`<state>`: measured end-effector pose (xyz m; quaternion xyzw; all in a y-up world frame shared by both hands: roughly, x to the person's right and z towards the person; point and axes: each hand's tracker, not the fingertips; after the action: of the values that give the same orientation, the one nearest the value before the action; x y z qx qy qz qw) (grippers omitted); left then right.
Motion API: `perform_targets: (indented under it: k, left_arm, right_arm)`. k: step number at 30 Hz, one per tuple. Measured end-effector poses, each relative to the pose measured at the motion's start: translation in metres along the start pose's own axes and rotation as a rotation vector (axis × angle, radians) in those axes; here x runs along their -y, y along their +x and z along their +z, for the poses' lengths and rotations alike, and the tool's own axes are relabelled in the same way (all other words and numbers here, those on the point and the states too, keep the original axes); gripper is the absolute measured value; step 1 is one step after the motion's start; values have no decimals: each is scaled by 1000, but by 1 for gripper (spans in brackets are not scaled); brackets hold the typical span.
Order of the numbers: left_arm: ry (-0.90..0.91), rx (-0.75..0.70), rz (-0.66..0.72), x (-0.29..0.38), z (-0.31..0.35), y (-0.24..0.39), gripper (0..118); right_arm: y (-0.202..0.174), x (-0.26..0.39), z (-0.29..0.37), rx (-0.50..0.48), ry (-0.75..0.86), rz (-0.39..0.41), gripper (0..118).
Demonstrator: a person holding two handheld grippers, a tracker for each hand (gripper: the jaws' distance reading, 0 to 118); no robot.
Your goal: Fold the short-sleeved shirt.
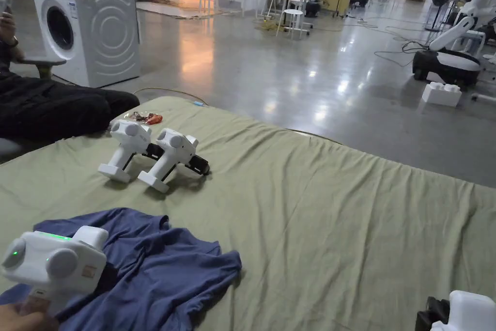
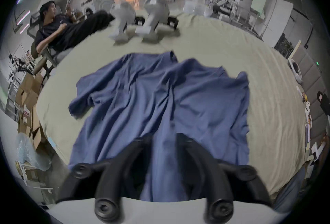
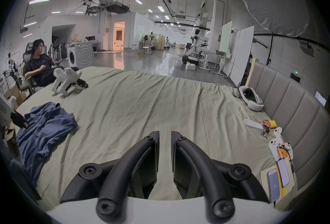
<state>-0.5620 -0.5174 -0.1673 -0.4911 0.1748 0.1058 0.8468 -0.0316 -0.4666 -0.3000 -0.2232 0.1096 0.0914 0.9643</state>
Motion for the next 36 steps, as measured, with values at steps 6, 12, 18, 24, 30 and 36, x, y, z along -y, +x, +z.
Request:
perform_targets:
  k: [6, 12, 18, 24, 30, 36]
  left_arm:
    - [-48, 14, 50, -1, -50, -9, 73]
    - [-20, -67, 40, 11, -64, 11, 74]
    - [15, -84, -30, 21, -47, 30, 25]
    - [52, -75, -78, 22, -52, 26, 4]
    - [229, 12, 5, 5, -12, 30, 4]
    - [389, 77, -42, -26, 37, 56, 4]
  right_arm:
    - [-4, 7, -5, -9, -46, 25, 17]
    - [3, 25, -20, 0, -81, 27, 17]
    - [1, 30, -20, 10, -104, 19, 17]
    - [-1, 31, -13, 5, -108, 18, 17]
    - [1, 27, -2, 11, -92, 5, 17]
    - [11, 24, 7, 24, -54, -19, 17]
